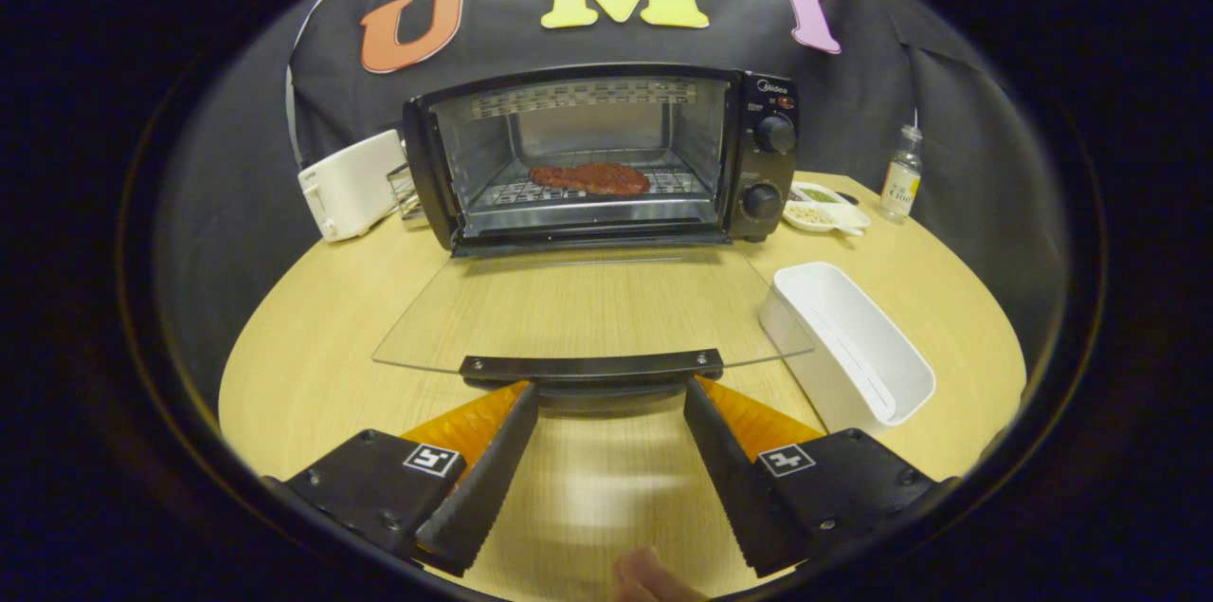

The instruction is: Open the toaster oven, put the food inside, and close the toaster oven door.

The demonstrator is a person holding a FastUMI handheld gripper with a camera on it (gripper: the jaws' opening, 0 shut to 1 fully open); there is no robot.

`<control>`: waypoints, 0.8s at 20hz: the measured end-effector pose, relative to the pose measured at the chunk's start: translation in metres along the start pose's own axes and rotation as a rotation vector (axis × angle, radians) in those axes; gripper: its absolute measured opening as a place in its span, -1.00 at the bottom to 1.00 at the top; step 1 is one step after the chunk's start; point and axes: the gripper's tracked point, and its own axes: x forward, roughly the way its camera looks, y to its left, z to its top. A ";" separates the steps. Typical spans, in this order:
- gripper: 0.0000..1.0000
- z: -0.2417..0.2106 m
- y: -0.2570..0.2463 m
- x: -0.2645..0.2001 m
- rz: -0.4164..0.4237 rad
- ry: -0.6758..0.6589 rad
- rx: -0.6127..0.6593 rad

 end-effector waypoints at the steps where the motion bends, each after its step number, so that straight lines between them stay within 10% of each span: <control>1: 0.99 0.002 0.001 -0.002 0.006 -0.014 0.005; 16: 1.00 0.091 0.013 -0.028 0.056 -0.283 0.006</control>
